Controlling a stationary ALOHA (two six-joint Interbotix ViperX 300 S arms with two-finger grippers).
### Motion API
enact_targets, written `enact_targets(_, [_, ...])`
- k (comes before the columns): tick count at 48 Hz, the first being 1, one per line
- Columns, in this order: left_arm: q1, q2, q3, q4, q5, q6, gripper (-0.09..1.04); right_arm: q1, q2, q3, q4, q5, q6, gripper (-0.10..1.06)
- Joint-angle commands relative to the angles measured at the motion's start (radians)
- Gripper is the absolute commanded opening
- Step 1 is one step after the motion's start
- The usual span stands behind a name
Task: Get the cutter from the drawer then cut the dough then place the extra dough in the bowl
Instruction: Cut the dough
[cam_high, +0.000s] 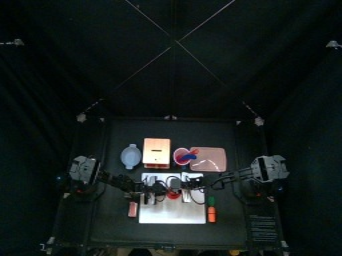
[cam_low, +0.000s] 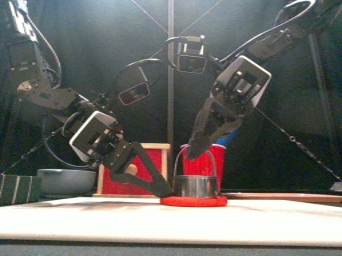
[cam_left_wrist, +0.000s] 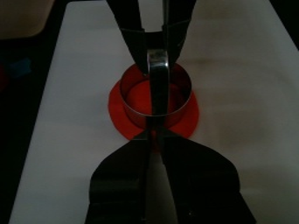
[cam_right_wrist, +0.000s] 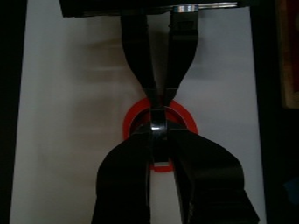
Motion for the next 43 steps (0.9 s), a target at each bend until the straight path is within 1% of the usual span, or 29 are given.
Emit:
enact_targets(1, [0.003,-0.006,-0.008,0.0,-0.002,-0.002,0.58,-0.002,-0.069,-0.025,-0.005,0.017,0.0,0.44])
enact_targets(9, [0.002,0.005,-0.008,-0.002,0.0,-0.002,0.58,-0.006,-0.17,-0.011,-0.031,0.054,-0.002,0.44])
enact_targets(19, [0.002,0.012,-0.011,-0.002,0.0,-0.003,0.58,-0.017,-0.301,0.058,-0.046,0.086,0.0,0.44])
enact_targets(25, [0.003,0.009,-0.012,0.0,-0.002,-0.003,0.58,-0.028,-0.371,0.121,-0.037,0.095,0.003,0.44])
enact_targets(31, [0.003,0.005,-0.014,-0.002,-0.002,-0.003,0.58,-0.028,-0.422,0.187,-0.021,0.091,0.003,0.44])
enact_targets(36, [0.003,-0.003,-0.014,0.0,0.0,-0.003,0.58,-0.028,-0.433,0.238,0.003,0.072,0.002,0.44])
enact_targets(43, [0.003,-0.02,-0.018,0.0,-0.002,0.0,0.58,-0.028,-0.411,0.281,0.02,0.035,0.002,0.44])
